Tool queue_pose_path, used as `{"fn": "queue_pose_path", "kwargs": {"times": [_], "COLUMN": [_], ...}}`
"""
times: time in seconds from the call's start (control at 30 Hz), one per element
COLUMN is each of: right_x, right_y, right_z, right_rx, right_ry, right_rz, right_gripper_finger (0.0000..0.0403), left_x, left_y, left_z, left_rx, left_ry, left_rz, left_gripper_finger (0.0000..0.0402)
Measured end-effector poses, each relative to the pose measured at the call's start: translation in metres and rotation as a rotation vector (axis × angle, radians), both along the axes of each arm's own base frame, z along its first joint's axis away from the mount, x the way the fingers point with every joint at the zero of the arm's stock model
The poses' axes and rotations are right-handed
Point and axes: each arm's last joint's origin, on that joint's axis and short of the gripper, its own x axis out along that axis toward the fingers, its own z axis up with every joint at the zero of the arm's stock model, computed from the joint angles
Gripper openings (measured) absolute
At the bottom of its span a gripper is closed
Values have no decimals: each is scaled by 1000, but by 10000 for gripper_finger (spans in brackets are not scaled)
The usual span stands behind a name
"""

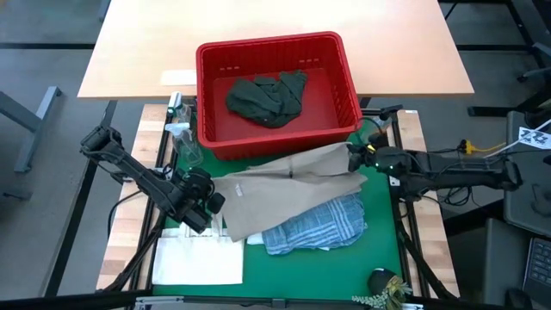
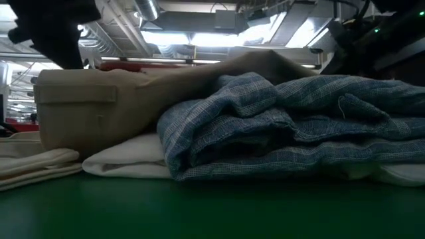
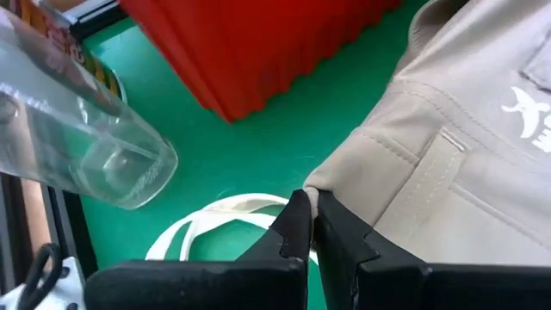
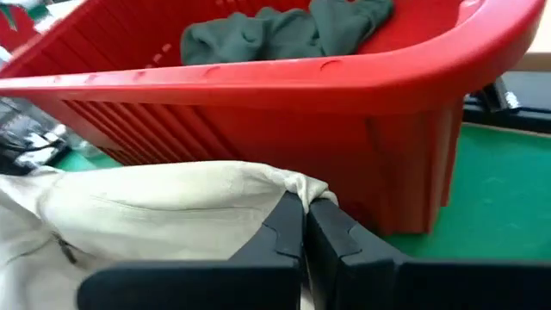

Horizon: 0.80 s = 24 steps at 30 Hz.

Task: Fold Laundry from Bin
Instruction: Fold the light brown shorts

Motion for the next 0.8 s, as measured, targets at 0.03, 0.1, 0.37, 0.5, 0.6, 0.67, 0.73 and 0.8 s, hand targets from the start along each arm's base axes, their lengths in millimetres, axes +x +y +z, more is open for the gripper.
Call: {"fn": "queue_pose_path", "kwargs": {"times": [0.03, 0.1, 0.37, 0.5, 0.6, 0.67, 0.73, 0.8], "right_x": [0, 2, 14, 23, 28, 30, 31, 31], "right_y": [-2, -6, -15, -18, -19, -20, -20, -20], "right_z": [0, -2, -15, -19, -20, -21, -23, -23], "right_rx": [-7, -28, -96, -164, -223, -249, -258, -258], "right_ry": [12, 40, 221, 281, 325, 349, 368, 370], "right_rz": [-5, -14, -10, -7, -3, 0, 11, 14], "right_gripper_finger": [1, 1, 1, 1, 1, 1, 1, 1], "left_x": [0, -1, 3, 6, 8, 9, 9, 10], "left_y": [1, 3, 14, 21, 26, 28, 30, 31], "left_z": [-2, -7, -15, -15, -15, -15, -15, -16], "left_rx": [2, 9, 29, 38, 37, 33, 24, 9], "left_ry": [-4, 0, -12, -1, 1, 2, 7, 13], "left_rz": [10, 16, 65, 88, 112, 126, 138, 148], "left_gripper_finger": [6, 12, 19, 20, 21, 21, 21, 21]}}
